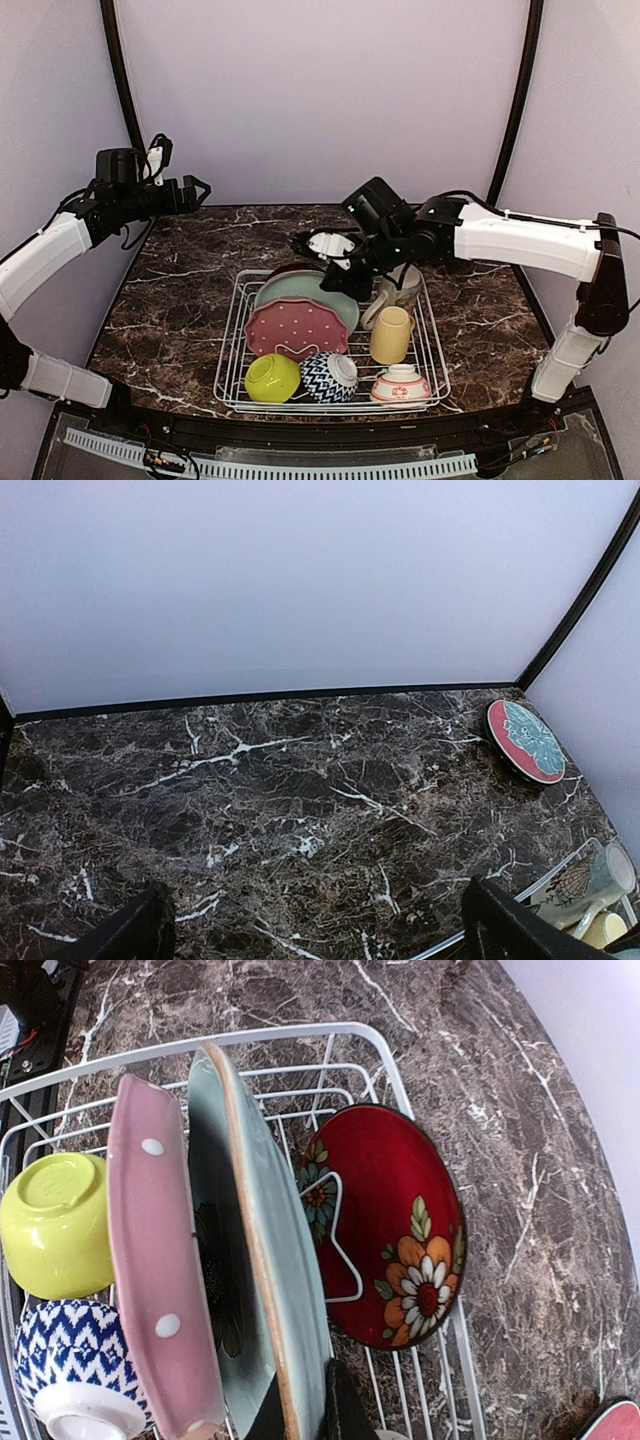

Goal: Unload the mixed dishes from the dish rack
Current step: Grab the plate from the dish rack, then place the plate with another plate.

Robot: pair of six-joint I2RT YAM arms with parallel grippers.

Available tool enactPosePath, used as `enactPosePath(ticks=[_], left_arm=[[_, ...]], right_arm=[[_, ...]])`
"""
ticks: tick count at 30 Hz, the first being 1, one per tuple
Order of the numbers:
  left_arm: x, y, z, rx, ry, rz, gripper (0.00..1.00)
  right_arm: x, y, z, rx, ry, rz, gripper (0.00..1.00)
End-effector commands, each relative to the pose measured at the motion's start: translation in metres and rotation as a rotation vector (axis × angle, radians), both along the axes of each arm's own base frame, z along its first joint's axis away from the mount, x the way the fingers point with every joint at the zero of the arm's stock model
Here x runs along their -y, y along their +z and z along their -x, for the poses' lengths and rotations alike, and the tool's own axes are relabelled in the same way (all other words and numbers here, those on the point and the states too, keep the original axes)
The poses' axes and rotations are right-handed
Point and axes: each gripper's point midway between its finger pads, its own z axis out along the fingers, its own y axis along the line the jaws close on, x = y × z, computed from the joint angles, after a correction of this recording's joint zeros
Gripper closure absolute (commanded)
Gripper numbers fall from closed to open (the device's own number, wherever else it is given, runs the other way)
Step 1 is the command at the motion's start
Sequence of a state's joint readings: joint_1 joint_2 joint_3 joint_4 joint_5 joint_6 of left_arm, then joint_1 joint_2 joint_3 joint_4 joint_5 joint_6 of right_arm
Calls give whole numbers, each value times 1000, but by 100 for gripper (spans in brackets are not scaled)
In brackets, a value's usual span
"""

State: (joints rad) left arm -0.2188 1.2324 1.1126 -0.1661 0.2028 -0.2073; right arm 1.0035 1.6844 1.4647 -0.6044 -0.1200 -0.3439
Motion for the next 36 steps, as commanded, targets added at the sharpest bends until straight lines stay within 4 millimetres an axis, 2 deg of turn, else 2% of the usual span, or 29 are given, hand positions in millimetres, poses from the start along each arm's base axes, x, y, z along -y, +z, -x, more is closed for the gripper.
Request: enactPosePath(ticks=[1,6,11,15,19,22,27,31,36], left_arm=[[4,8,0,10,-14,16,1],[5,9,0,9,-14,17,1],[5,8,0,8,-16,18,1],[5,9,1,12,-15,17,1],[5,9,0,9,-15,18,1],[5,8,0,9,-15,18,1],[5,10,1,14,-16,17,1],[6,11,1,14,-21,22,1],[5,9,1,10,-19,21,1]], right_arm=[[-4,77,-6,148,-35,-204,100],[7,115,-15,232,-109,-299,100],[27,162,-23,357,-214,-428,100],[53,203,-31,465,-335,-576,100],[86,232,-47,505,-500,-726,100],[110,237,-67,450,-614,-801,100],[161,227,-102,275,-809,-947,100],[200,208,-134,68,-928,-1081,100],[243,178,-173,-135,-1059,-1152,100]])
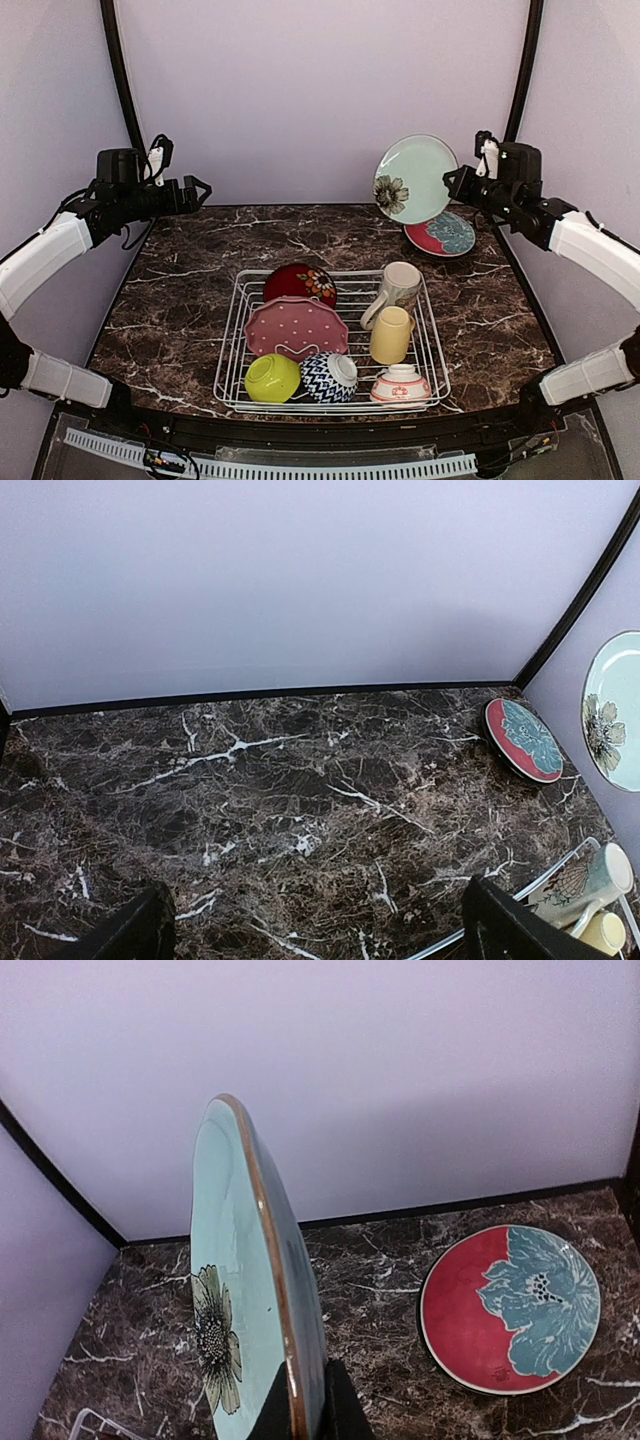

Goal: Unload the mixed dishes from the dish rack
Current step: Place the plate with another plate.

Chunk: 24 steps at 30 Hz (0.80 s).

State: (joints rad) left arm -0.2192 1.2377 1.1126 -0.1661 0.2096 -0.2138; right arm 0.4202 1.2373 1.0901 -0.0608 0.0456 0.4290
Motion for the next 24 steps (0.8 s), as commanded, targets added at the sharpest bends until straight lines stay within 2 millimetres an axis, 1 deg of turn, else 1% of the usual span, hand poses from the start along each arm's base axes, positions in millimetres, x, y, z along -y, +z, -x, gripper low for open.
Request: enactPosePath(ticks=[1,5,6,7,8,9,12,15,18,24], left_arm=[[4,11,1,18,-15,15,1],[4,13,2,21,-18,16,1],[4,13,2,21,-18,16,1],[4,13,2,21,-18,17,1],[5,13,2,21,-19,19,1],[5,13,2,22,-19,20,1],[5,13,3,21,-22,23,1],[6,14,3,21,-25,25,1],[7,13,3,20,-27,27,1],[8,10,1,9,-32,32,1]], right_arm=[[20,39,-20,21,14,-369,100],[63,2,-44,-107,-63,-528,100],[81,-10,-51,-134,-96,-576,100],[91,-20,-55,-160,-108,-615,100],[96,-31,-60,-187,-112,-643,100],[112,-40,-65,-198,-141,-661,100],[134,-71,-78,-259,-199,-691,100],[147,-98,-92,-308,-230,-703,100],[153,-123,-105,-361,-239,-714,100],[152,-153,-125,-418,-217,-738,100]])
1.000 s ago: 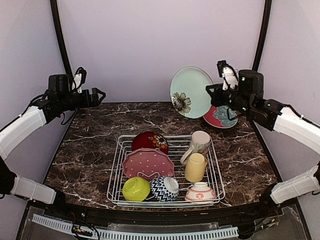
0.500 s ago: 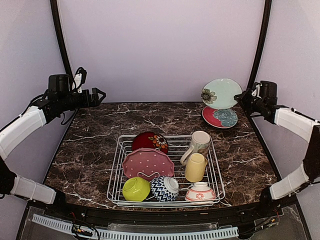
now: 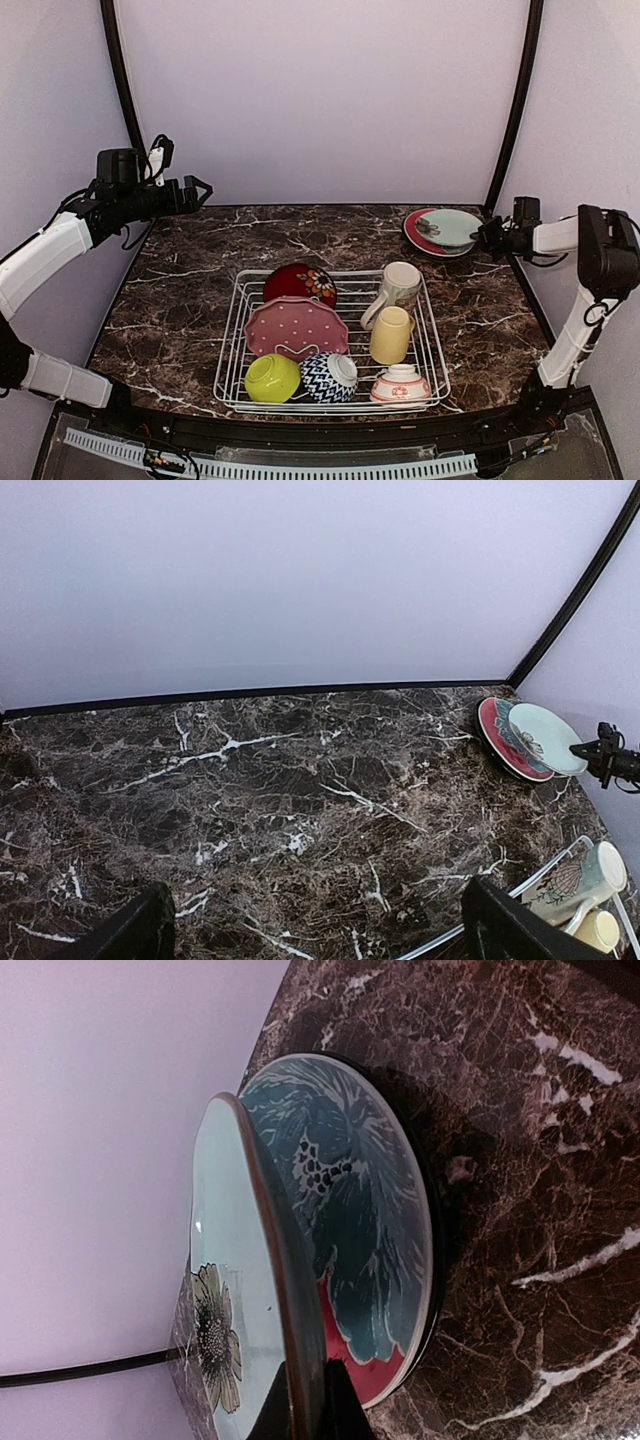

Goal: Unload the mixed dishes from the dish rack
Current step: Place the plate with another plate.

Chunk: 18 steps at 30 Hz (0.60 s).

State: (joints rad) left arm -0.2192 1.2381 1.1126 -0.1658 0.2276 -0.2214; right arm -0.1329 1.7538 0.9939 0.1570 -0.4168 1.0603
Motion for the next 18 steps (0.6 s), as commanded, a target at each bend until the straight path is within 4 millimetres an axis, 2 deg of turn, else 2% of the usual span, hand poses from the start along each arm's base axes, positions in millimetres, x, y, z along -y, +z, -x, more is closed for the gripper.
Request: enactPosePath(ticks=[1,10,18], left_arm=[[5,9,0,13,-18,19,1],[6,8,-1,8,-17,19,1],[5,6,-1,6,-14,15,1]], right_arm=[[-7,57,-39,224,64,-44,100],[-3,31,-52,174,86,14,100],[0,22,-62,167,102,60,100]])
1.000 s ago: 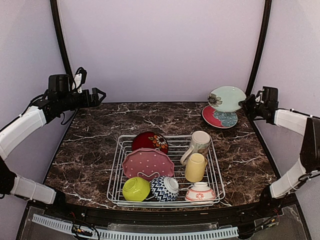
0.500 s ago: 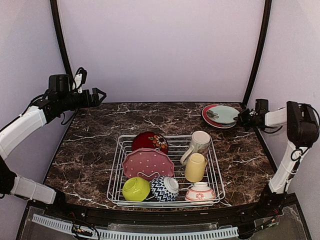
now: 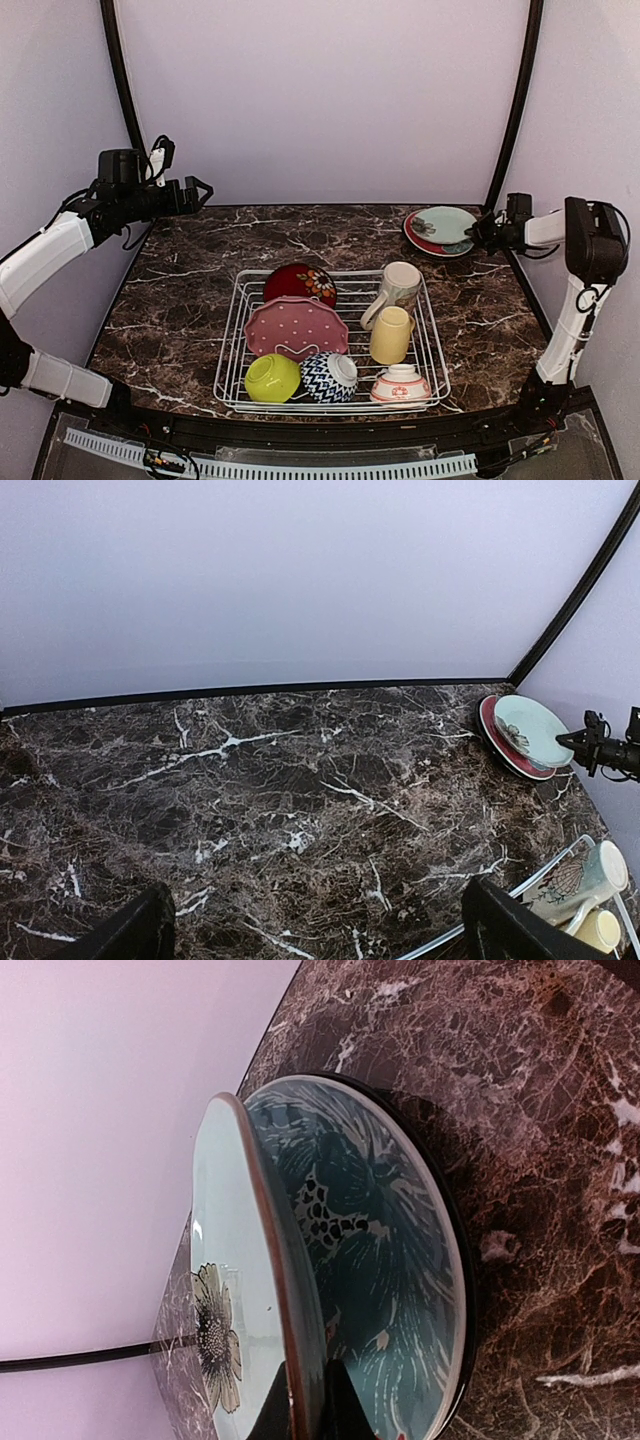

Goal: Unload the mixed dishes from the dish rack
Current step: Place the plate with another plate.

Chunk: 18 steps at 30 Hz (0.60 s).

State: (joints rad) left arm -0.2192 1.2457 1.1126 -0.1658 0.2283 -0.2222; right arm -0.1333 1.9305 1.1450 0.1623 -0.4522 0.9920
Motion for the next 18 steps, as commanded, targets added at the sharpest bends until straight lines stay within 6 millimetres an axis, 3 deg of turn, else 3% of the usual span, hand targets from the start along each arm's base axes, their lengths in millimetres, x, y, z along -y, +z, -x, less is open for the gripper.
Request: enactPosePath(ticks=[1,12,18], left_arm=[[5,9,0,12,-13,16,1],[4,9,0,14,-10,8,1],[5,10,1,15,-17,15,1]], right_arm=[[1,41,-26,160,40,31,100],[-1,20,-36,127,74,91,83],[-4,4,-31,-6,135,300,71]])
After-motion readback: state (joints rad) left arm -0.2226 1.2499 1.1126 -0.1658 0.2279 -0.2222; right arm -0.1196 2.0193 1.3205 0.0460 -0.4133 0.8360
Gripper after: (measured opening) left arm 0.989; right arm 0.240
